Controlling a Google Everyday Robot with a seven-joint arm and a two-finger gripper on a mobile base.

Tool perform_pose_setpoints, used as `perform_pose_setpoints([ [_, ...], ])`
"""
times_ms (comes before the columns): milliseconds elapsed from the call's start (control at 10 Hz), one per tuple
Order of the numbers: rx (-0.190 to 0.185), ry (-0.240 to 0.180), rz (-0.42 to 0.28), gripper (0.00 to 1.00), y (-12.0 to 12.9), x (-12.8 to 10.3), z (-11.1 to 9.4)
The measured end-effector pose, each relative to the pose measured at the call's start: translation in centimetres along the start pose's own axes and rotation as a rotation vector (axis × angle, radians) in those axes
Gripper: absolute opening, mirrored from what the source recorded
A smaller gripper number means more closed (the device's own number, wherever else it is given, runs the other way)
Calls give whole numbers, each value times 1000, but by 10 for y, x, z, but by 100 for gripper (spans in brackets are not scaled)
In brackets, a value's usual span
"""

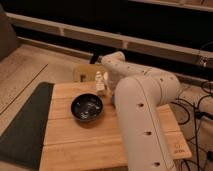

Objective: Place the white sponge in the ceramic bowl

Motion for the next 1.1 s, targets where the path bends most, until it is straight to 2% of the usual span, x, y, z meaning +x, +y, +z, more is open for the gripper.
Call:
perform_pose_setpoints([
  [100,33,-44,-4,0,0,-9,-25],
  [200,52,-75,-18,0,5,-16,-41],
  [300,72,-115,-51,0,18,-26,-60],
  [500,82,-157,-113,0,45,-37,-78],
  [700,64,-179,-172,0,77,-44,-83],
  [1000,-3,-189,-235,0,127,-45,-80],
  [1100,-42,-180,-264,0,152,-42,-74],
])
